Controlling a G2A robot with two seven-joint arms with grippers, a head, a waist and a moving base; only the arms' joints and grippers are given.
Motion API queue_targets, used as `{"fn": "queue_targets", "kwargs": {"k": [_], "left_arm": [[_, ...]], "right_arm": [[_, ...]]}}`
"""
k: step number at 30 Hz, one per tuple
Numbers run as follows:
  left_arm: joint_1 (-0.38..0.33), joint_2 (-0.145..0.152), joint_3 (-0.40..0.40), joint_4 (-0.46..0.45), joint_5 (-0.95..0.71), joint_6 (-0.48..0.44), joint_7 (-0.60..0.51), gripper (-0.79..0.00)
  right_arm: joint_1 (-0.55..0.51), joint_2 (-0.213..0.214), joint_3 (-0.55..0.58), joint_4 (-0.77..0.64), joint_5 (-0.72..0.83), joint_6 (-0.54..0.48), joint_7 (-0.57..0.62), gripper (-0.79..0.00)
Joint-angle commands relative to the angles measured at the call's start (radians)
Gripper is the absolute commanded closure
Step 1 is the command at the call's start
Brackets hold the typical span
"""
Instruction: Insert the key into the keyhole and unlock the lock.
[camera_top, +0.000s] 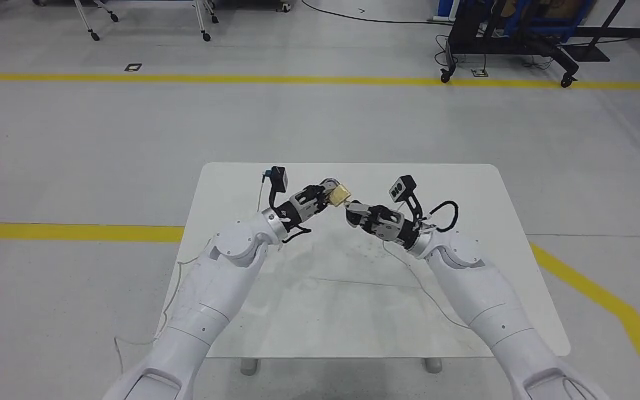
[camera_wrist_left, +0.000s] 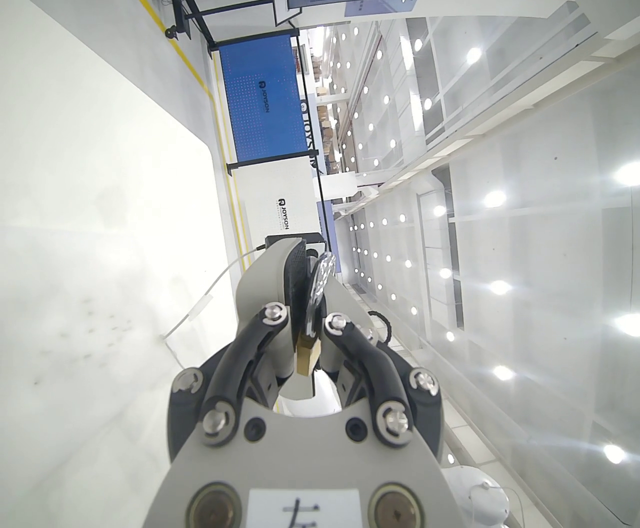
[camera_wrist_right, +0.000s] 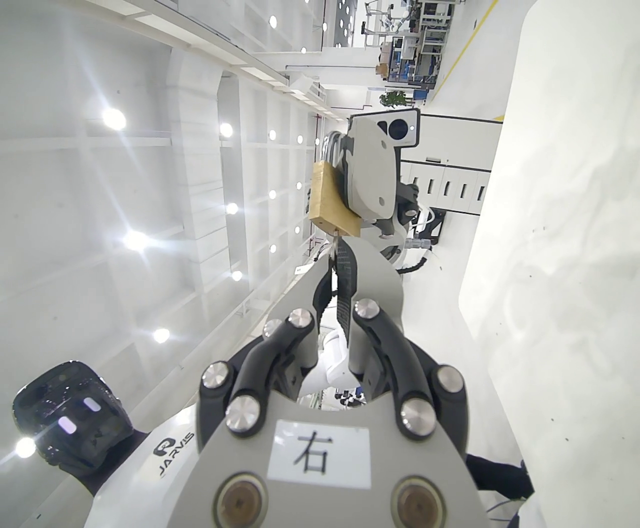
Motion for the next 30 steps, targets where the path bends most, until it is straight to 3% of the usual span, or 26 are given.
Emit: {"fn": "queue_targets", "kwargs": {"k": [1, 9, 17, 25, 29, 30], "left_arm": [[-0.001, 0.000, 0.001, 0.000, 0.004, -0.002, -0.002, 0.000], [0.002, 0.001, 0.003, -0.009, 0.023, -0.039, -0.013, 0.000], [0.038, 0.006, -0.010, -0.053, 0.076, -0.226, 0.004, 0.000], [0.062, 0.011, -0.020, -0.076, 0.098, -0.316, 0.014, 0.000], [0.066, 0.011, -0.019, -0.079, 0.102, -0.310, 0.020, 0.000], [0.067, 0.011, -0.020, -0.079, 0.101, -0.309, 0.022, 0.000]], "right_arm": [[0.000, -0.002, 0.001, 0.003, 0.021, 0.010, 0.013, -0.003], [0.011, -0.011, 0.006, 0.038, 0.148, 0.097, 0.114, 0.000], [0.044, -0.023, -0.004, 0.106, 0.272, 0.241, 0.258, 0.000], [0.065, -0.032, -0.009, 0.145, 0.300, 0.253, 0.308, 0.000], [0.069, -0.034, -0.005, 0.156, 0.290, 0.232, 0.303, 0.000], [0.069, -0.035, -0.003, 0.156, 0.287, 0.221, 0.304, -0.175]]}}
